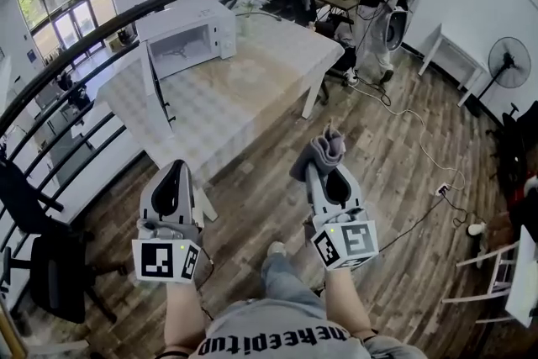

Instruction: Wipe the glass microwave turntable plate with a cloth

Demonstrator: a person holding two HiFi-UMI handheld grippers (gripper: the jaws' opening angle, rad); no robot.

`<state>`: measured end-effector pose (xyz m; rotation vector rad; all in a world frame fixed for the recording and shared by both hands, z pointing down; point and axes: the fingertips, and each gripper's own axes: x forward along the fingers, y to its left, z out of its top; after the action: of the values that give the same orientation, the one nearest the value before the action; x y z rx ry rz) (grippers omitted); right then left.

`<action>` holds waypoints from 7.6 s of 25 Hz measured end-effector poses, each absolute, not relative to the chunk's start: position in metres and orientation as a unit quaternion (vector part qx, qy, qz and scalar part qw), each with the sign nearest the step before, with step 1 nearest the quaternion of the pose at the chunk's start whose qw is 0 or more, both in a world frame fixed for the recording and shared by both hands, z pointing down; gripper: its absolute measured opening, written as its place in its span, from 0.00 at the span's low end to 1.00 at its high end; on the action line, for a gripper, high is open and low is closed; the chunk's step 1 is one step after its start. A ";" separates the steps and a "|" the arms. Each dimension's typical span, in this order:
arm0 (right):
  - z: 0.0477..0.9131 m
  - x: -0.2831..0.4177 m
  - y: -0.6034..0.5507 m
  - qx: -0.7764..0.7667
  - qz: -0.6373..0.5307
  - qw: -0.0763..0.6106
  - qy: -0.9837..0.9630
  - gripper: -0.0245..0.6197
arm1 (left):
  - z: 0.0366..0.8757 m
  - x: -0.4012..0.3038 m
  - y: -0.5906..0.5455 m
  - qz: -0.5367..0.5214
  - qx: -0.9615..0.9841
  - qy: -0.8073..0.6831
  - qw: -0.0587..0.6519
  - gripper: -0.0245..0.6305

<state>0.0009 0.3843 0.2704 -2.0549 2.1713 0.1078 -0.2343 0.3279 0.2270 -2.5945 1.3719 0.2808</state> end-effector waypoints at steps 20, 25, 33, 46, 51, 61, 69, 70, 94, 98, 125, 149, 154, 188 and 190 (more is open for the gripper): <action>0.257 0.108 0.183 -0.634 0.037 0.080 0.768 0.20 | 0.208 -0.118 0.161 0.101 -0.854 0.496 0.120 0.05; 0.269 0.116 0.156 -0.627 0.026 0.074 0.775 0.20 | 0.214 -0.110 0.132 0.095 -0.851 0.504 0.112 0.05; 0.283 0.124 0.097 -0.627 0.018 0.061 0.776 0.20 | 0.225 -0.092 0.067 0.091 -0.859 0.492 0.106 0.05; 0.273 0.119 -0.047 -0.623 0.023 0.074 0.778 0.19 | 0.221 -0.081 -0.086 0.102 -0.875 0.461 0.105 0.05; 0.278 0.108 -0.088 -0.622 0.024 0.069 0.780 0.20 | 0.226 -0.086 -0.130 0.101 -0.881 0.451 0.100 0.05; 0.307 0.070 -0.132 -0.590 -0.001 0.049 0.806 0.19 | 0.242 -0.102 -0.171 0.099 -0.888 0.441 0.086 0.05; 0.370 0.069 -0.170 -0.588 -0.103 0.005 0.803 0.19 | 0.262 -0.103 -0.188 0.088 -0.891 0.439 0.070 0.05; 0.377 0.067 -0.174 -0.583 -0.120 0.006 0.804 0.19 | 0.264 -0.104 -0.190 0.086 -0.891 0.441 0.069 0.05; 0.578 0.013 -0.281 -0.463 -0.297 -0.298 0.780 0.18 | 0.314 -0.121 -0.252 0.035 -0.849 0.526 0.042 0.05; 0.603 0.002 -0.295 -0.444 -0.320 -0.339 0.766 0.18 | 0.319 -0.124 -0.260 0.025 -0.840 0.541 0.041 0.05; 0.627 0.145 -0.329 -0.528 -0.322 -0.373 0.692 0.18 | 0.328 -0.108 -0.280 0.015 -0.832 0.554 0.031 0.05; 0.625 -0.019 -0.250 -0.390 -0.329 -0.370 0.776 0.18 | 0.322 -0.128 -0.254 0.024 -0.826 0.563 0.032 0.05; 0.625 0.010 -0.256 -0.420 -0.335 -0.359 0.764 0.18 | 0.321 -0.123 -0.254 0.023 -0.829 0.558 0.033 0.05; 0.608 0.081 -0.246 -0.482 -0.354 -0.327 0.731 0.18 | 0.314 -0.111 -0.244 0.028 -0.834 0.550 0.038 0.06; 0.607 0.044 -0.234 -0.449 -0.355 -0.327 0.752 0.18 | 0.313 -0.113 -0.243 0.028 -0.834 0.550 0.040 0.05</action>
<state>0.0436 -0.2343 0.6069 -1.8079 3.0299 -1.4298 -0.1130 -0.2427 0.3130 -2.5539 1.6858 0.0848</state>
